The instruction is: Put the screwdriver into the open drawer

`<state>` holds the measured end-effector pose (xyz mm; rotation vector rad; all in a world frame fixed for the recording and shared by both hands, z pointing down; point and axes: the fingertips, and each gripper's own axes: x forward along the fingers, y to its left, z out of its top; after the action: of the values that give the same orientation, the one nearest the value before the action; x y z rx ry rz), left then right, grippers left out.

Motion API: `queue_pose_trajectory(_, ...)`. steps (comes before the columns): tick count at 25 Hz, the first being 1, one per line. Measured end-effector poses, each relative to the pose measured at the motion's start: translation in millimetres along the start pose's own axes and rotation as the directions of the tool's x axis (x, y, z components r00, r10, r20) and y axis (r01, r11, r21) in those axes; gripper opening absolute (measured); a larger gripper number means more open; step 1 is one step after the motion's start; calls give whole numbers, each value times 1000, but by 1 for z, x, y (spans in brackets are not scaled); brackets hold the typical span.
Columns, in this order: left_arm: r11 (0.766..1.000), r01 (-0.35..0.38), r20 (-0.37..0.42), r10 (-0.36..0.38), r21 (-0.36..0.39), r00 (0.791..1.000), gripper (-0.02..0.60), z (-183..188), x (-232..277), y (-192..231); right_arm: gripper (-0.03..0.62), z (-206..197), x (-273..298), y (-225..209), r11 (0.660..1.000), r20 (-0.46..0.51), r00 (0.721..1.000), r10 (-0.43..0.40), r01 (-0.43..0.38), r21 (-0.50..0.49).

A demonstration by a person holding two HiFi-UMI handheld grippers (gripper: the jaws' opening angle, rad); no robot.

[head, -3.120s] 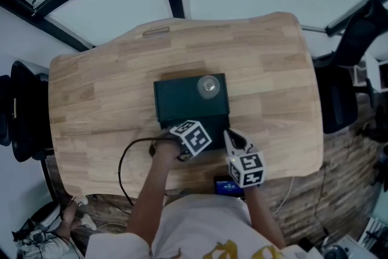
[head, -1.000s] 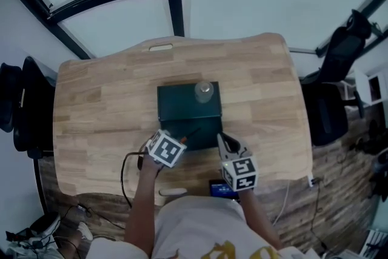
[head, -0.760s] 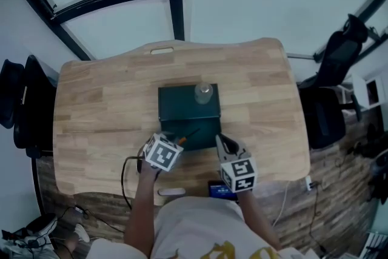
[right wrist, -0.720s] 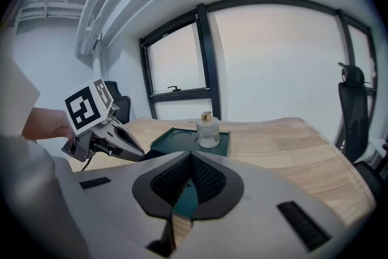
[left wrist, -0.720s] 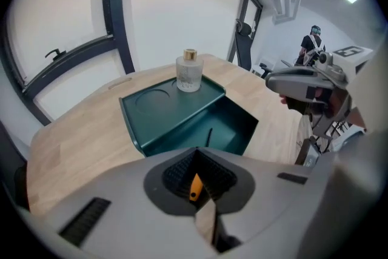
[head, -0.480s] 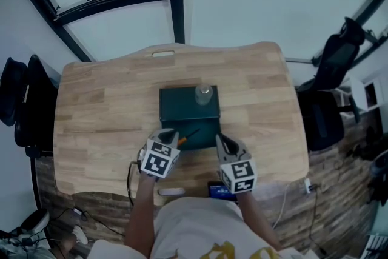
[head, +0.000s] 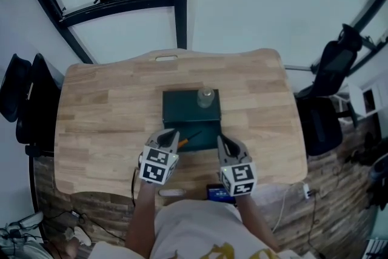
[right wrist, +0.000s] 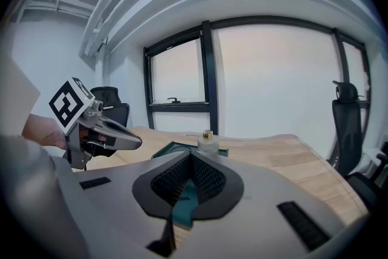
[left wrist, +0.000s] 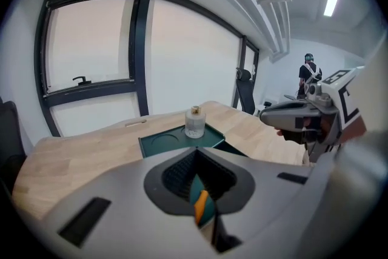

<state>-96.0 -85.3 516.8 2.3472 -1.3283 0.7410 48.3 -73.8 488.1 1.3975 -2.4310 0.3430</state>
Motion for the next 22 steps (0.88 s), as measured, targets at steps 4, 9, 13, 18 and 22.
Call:
queue_pose_trajectory(4,999,-37,73,40,-35,997,0,5,-10,4,-3,3,-2,-1,1000,23,1000,-16,16,-5)
queue_pose_trajectory(9,994,-89,157,97,-59,983,0,11,-23,11,-3,3,-7,1,999,13,1000,-16,17,-27)
queue_pose_trajectory(13,993,-101,174,112,-66,978,0,14,-28,15,-3,5,-9,4,1000,9,1000,-22,22,-15)
queue_pose_trajectory(18,993,-106,196,115,-55,974,0,18,-30,15,-3,5,-12,-4,999,19,999,-31,31,-18)
queue_pose_trajectory(22,993,-110,202,117,-46,972,0,18,-29,14,-3,1,-13,-12,999,28,998,-53,53,-4)
